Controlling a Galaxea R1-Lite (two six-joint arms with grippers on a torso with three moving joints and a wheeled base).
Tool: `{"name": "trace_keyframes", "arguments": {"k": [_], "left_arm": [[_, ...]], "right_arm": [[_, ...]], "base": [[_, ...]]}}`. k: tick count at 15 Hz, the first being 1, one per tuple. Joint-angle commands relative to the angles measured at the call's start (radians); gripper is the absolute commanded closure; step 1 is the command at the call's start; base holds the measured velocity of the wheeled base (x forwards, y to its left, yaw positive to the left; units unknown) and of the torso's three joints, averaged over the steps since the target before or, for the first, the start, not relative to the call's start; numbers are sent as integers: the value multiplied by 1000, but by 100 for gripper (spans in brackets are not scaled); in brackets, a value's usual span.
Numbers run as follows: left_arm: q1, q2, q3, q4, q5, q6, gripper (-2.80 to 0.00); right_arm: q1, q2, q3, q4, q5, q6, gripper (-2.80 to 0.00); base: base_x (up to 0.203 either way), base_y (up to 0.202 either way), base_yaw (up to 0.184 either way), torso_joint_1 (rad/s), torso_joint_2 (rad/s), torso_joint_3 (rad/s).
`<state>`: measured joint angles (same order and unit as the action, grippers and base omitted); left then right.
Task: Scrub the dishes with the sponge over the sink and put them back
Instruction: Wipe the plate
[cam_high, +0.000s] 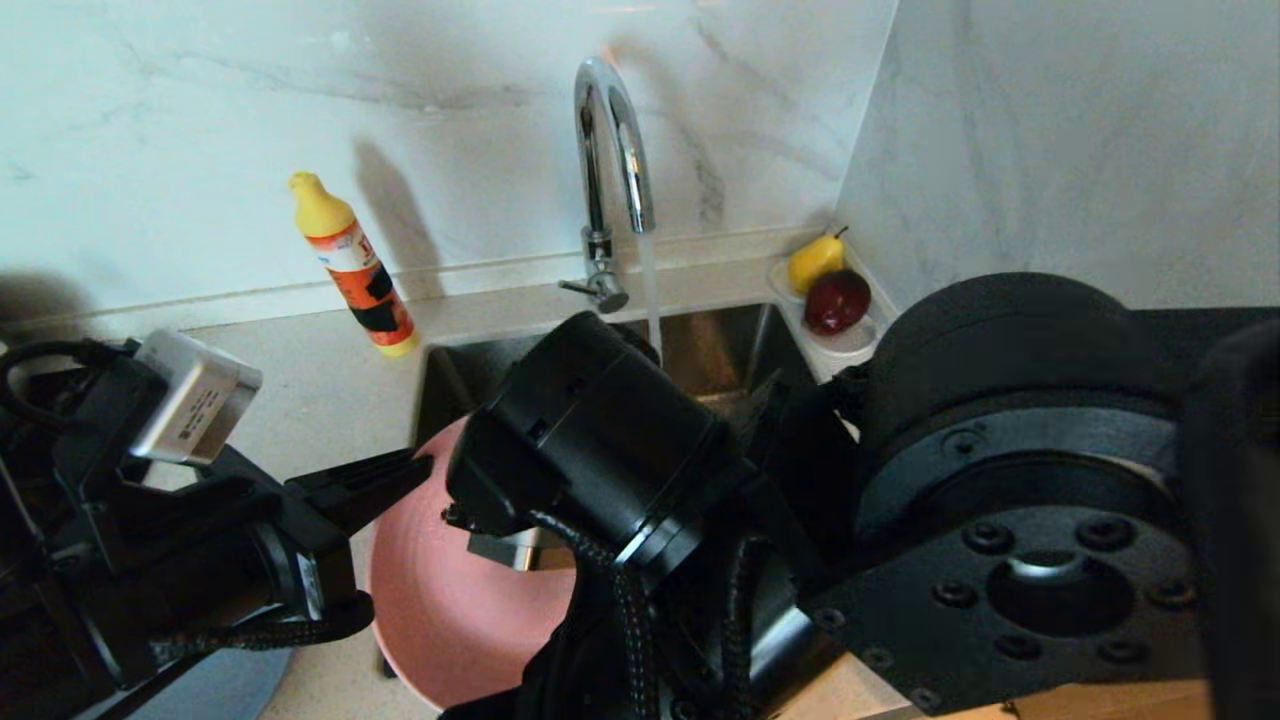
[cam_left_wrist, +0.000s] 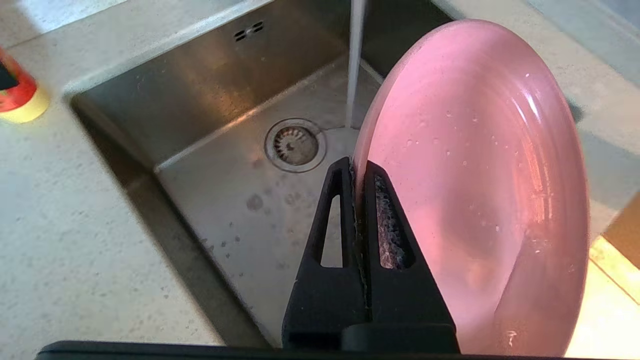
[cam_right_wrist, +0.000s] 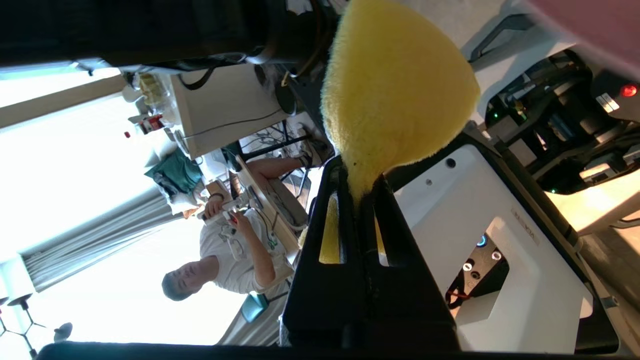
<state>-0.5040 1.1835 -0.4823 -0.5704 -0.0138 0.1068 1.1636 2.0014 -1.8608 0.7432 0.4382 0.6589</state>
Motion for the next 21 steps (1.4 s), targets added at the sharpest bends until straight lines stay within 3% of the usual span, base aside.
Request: {"name": "trace_keyframes", "arguments": {"k": [1, 4, 11, 21], "left_arm": [[-5, -12, 1, -3, -1, 2, 0], [-7, -22, 4, -3, -2, -1, 0], [-7, -33, 10, -2, -2, 2, 0], [-21, -58, 42, -1, -6, 0, 0]], "right_arm": [[-2, 33, -15, 5, -7, 4, 0], [-22, 54, -46, 7, -56, 5, 0], [-141, 4, -65, 3, -54, 3, 0], [-227, -25, -61, 0, -53, -5, 0]], "base": [[0, 0, 0, 0, 0, 0], [0, 0, 0, 0, 0, 0], [0, 0, 0, 0, 0, 0], [0, 0, 0, 0, 0, 0]]}}
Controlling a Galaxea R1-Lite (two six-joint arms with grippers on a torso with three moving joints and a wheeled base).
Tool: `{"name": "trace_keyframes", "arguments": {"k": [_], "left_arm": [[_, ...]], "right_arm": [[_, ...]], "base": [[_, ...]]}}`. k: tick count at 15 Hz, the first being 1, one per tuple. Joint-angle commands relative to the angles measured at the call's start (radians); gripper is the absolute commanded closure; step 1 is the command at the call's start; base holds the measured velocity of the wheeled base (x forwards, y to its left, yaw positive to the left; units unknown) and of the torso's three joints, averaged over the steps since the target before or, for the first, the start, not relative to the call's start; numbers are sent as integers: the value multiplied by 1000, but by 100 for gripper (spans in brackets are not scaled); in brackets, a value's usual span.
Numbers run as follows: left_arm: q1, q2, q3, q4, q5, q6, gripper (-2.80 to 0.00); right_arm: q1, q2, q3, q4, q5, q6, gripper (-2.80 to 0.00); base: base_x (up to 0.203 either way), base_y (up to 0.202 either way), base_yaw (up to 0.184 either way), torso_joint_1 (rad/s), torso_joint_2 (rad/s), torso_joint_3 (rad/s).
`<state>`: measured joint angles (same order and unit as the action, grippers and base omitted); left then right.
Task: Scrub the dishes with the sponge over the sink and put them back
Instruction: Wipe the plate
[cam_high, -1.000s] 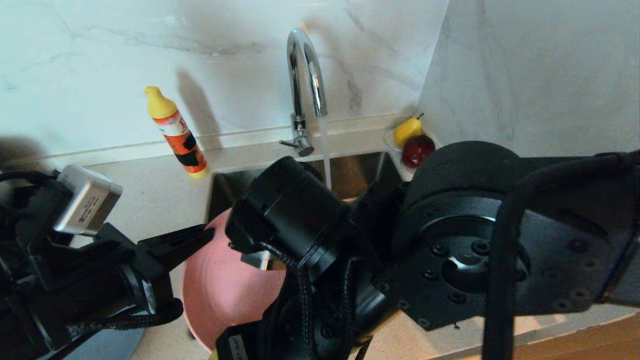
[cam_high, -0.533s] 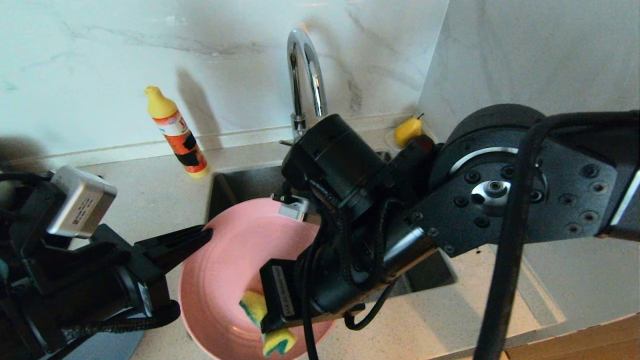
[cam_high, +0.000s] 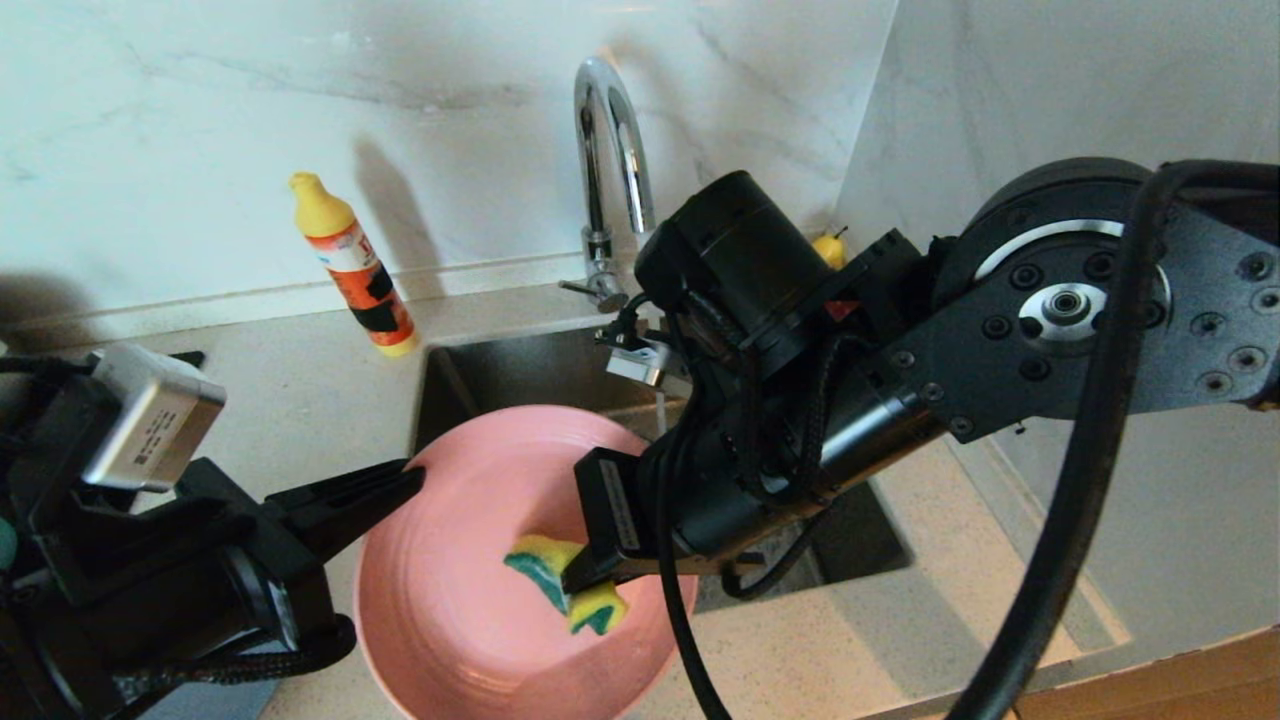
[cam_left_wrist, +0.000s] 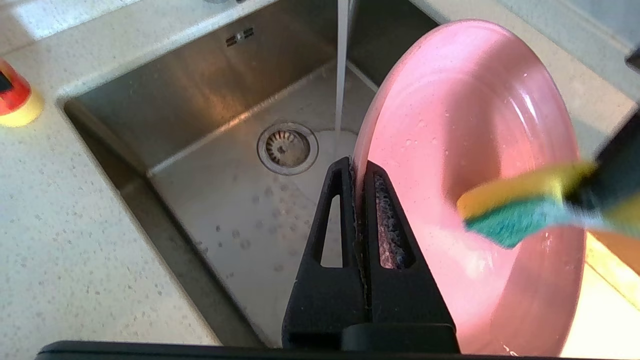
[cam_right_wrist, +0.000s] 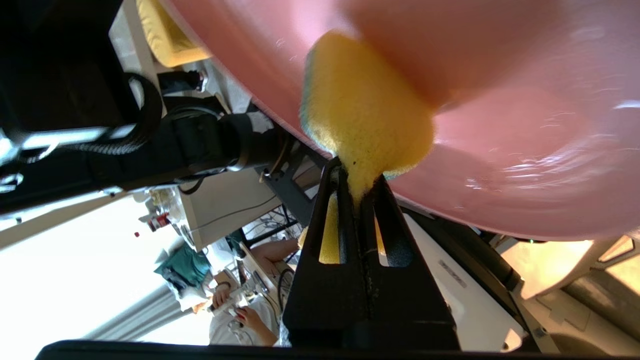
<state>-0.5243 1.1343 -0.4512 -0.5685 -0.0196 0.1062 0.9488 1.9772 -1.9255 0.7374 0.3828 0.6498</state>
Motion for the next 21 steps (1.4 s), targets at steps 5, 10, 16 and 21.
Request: {"name": "trace_keyframes", "arguments": {"k": [5, 10, 16, 21], "left_arm": [[0, -34, 22, -1, 0, -5, 0], [0, -31, 28, -1, 0, -2, 0], [-1, -31, 36, 1, -39, 36, 0], [-3, -31, 39, 2, -39, 35, 0]], "right_arm": [[-65, -23, 16, 13, -6, 7, 0], [-82, -10, -7, -12, -8, 5, 0], [-40, 28, -10, -99, -8, 1, 0], [30, 58, -10, -115, -8, -10, 0]], "base": [[0, 0, 0, 0, 0, 0], [0, 0, 0, 0, 0, 0], [0, 0, 0, 0, 0, 0], [0, 0, 0, 0, 0, 0]]}}
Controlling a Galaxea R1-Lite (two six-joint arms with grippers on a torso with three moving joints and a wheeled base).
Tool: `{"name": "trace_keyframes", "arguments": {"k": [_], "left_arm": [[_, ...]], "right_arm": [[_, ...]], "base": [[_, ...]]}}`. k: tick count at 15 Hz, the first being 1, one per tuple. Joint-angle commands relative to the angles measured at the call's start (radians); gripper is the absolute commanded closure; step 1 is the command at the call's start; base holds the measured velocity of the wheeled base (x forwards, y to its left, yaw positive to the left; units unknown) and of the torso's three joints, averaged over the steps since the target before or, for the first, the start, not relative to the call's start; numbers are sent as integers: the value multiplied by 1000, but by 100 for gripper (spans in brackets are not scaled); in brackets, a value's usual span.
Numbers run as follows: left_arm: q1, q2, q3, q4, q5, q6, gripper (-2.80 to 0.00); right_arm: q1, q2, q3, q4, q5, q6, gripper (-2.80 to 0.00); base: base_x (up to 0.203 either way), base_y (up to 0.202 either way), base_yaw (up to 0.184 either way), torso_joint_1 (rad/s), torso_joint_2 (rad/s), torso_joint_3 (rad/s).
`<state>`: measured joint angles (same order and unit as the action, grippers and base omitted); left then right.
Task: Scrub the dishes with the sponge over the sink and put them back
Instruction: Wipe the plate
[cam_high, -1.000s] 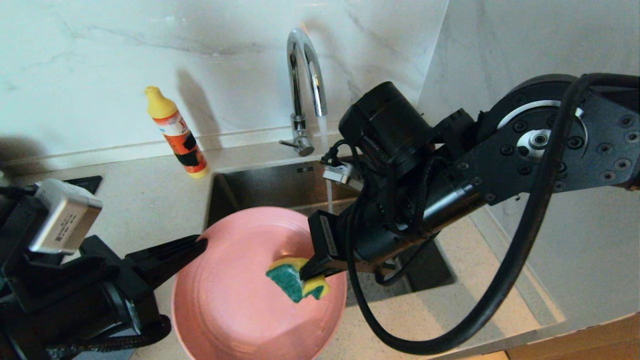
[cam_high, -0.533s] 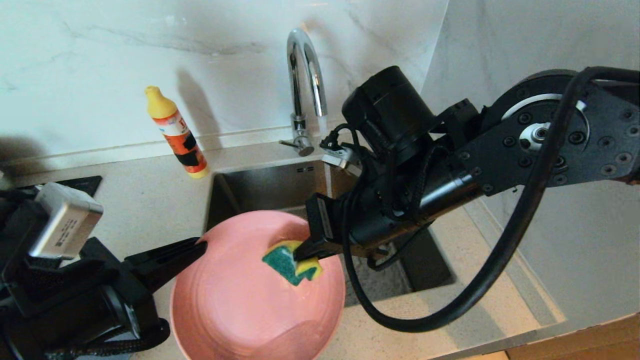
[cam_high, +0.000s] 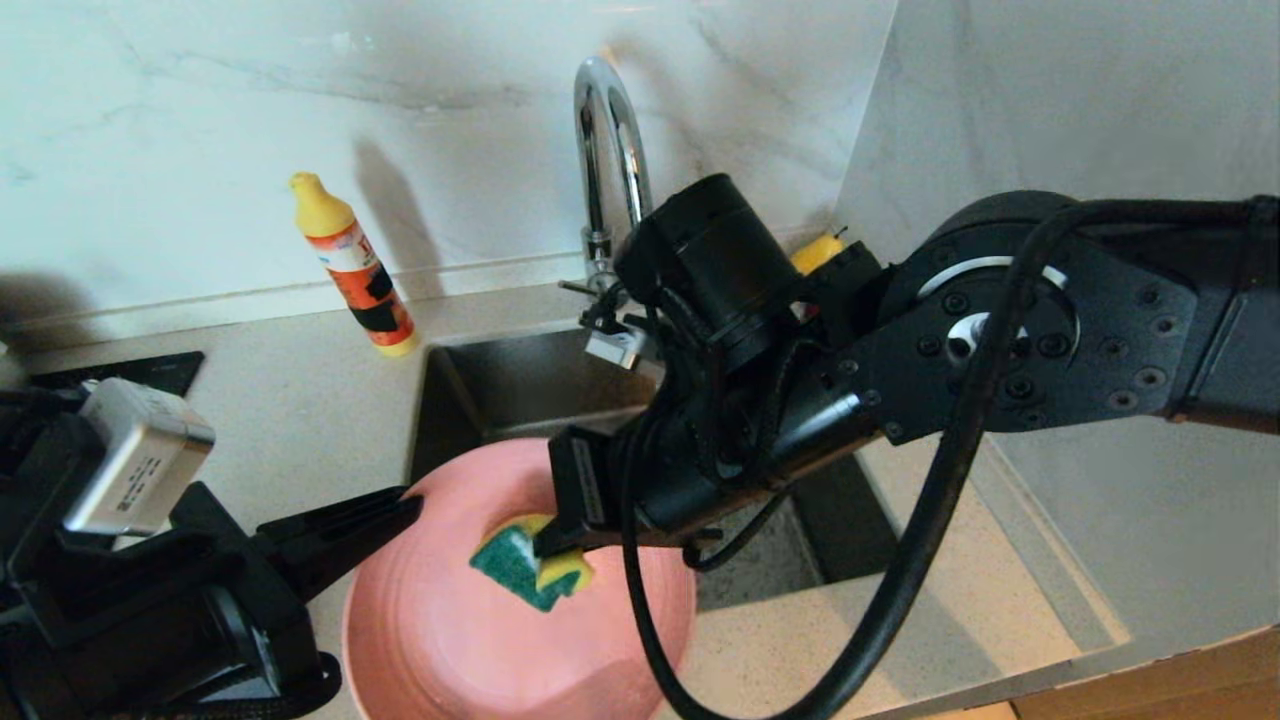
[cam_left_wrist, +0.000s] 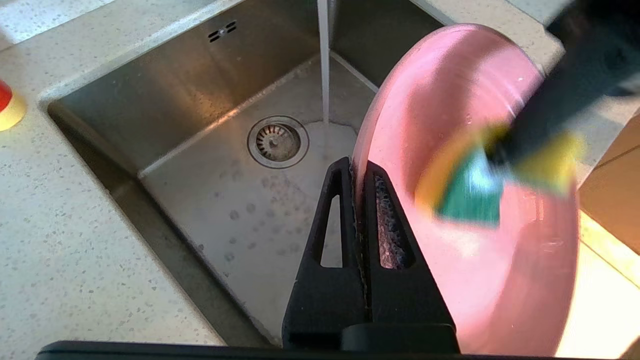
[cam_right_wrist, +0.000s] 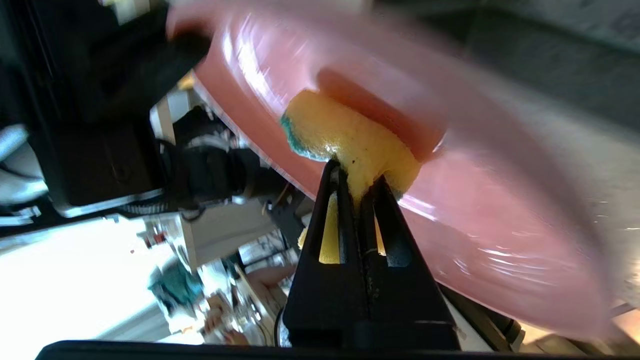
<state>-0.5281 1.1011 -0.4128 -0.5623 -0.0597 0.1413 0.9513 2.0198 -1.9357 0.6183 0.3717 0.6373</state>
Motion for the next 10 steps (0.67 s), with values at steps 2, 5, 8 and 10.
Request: {"name": "trace_keyframes", "arguments": {"k": [2, 5, 8, 10], "left_arm": [[0, 2, 6, -3, 1, 0, 0], [0, 0, 9, -8, 3, -5, 0], [0, 0, -1, -8, 3, -8, 0], [0, 0, -9, -10, 4, -8, 0]], "right_arm": [[66, 12, 0, 5, 3, 1, 0], [106, 5, 0, 25, 1, 2, 0], [111, 2, 6, 79, 0, 4, 0], [94, 3, 8, 116, 0, 6, 0]], "base": [[0, 0, 0, 0, 0, 0], [0, 0, 0, 0, 0, 0], [0, 0, 0, 0, 0, 0], [0, 0, 0, 0, 0, 0]]}}
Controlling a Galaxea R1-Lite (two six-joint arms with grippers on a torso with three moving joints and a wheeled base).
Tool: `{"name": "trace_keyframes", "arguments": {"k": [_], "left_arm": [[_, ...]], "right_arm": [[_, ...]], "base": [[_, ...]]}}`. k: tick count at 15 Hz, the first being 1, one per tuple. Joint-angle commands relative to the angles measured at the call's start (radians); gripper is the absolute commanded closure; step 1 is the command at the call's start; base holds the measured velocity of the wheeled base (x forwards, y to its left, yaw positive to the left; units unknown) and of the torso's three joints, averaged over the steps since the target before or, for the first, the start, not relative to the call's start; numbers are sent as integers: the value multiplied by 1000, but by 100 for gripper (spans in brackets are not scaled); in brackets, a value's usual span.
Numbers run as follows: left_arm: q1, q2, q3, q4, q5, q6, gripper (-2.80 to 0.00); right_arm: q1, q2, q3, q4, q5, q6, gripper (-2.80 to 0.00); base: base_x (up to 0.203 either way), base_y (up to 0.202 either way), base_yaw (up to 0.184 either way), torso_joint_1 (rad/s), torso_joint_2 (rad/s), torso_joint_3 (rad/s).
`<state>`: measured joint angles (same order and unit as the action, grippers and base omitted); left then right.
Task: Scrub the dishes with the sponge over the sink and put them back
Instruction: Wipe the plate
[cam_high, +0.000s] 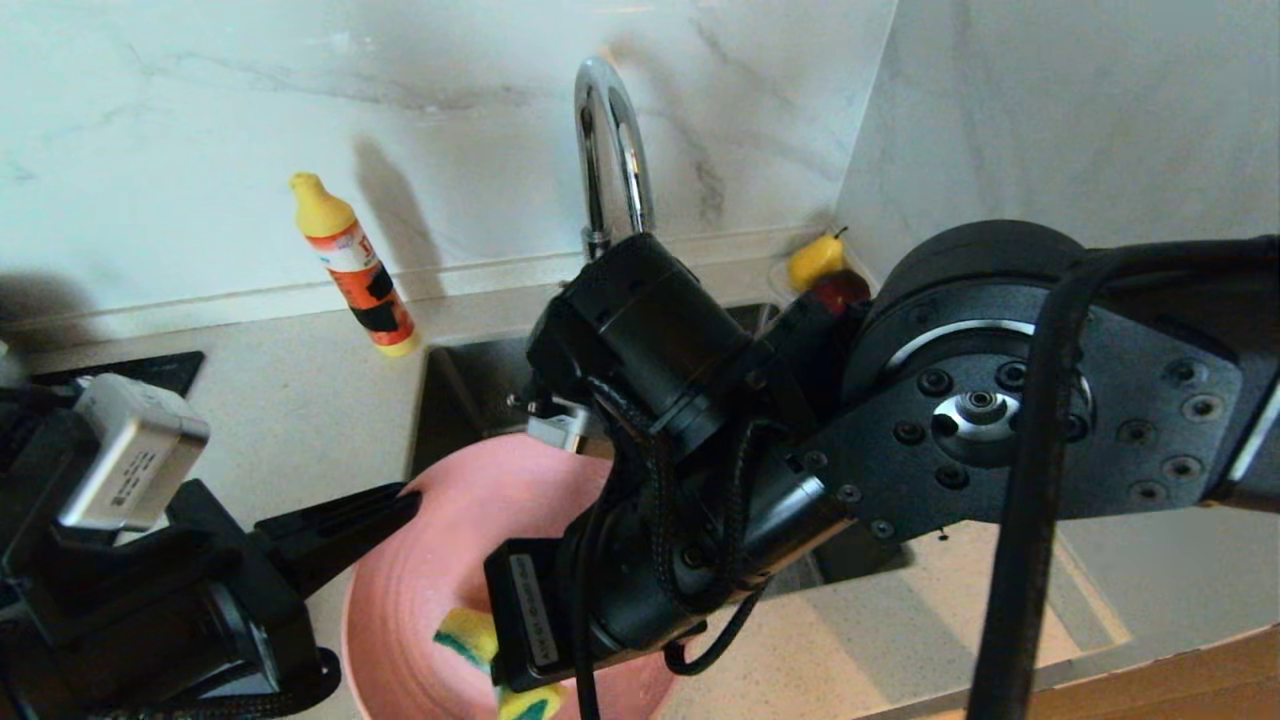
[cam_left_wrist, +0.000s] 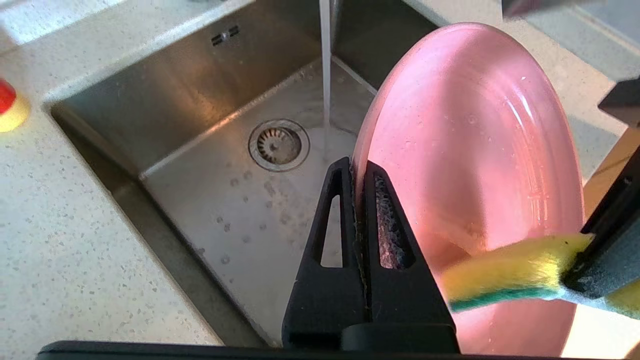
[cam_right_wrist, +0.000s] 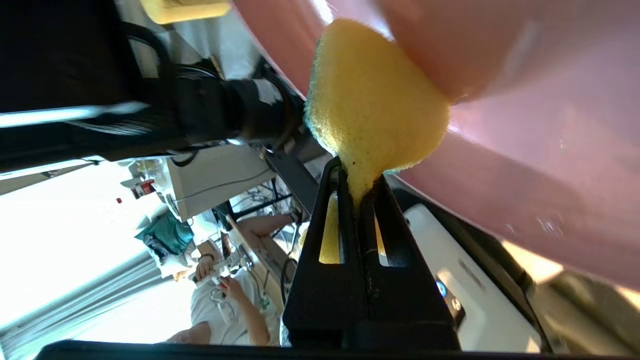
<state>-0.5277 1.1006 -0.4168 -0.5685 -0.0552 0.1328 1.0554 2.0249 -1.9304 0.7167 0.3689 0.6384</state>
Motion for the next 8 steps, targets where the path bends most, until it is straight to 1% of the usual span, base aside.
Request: {"name": "trace_keyframes", "arguments": {"k": [1, 2, 4, 5, 8], "left_arm": [[0, 1, -10, -2, 0, -1, 0], [0, 1, -10, -2, 2, -1, 0], [0, 2, -8, -4, 2, -2, 0], [0, 2, -10, -5, 1, -2, 0], [0, 2, -17, -2, 2, -4, 0]], "right_arm": [[-20, -3, 4, 39, 1, 6, 0], [-21, -7, 12, 51, 0, 6, 0], [-24, -14, 42, 53, -67, 4, 0], [-26, -21, 66, 53, -88, 3, 0], [-66, -60, 100, 53, -93, 2, 0]], "base": [[0, 0, 0, 0, 0, 0], [0, 0, 0, 0, 0, 0], [0, 0, 0, 0, 0, 0], [0, 0, 0, 0, 0, 0], [0, 0, 0, 0, 0, 0]]}}
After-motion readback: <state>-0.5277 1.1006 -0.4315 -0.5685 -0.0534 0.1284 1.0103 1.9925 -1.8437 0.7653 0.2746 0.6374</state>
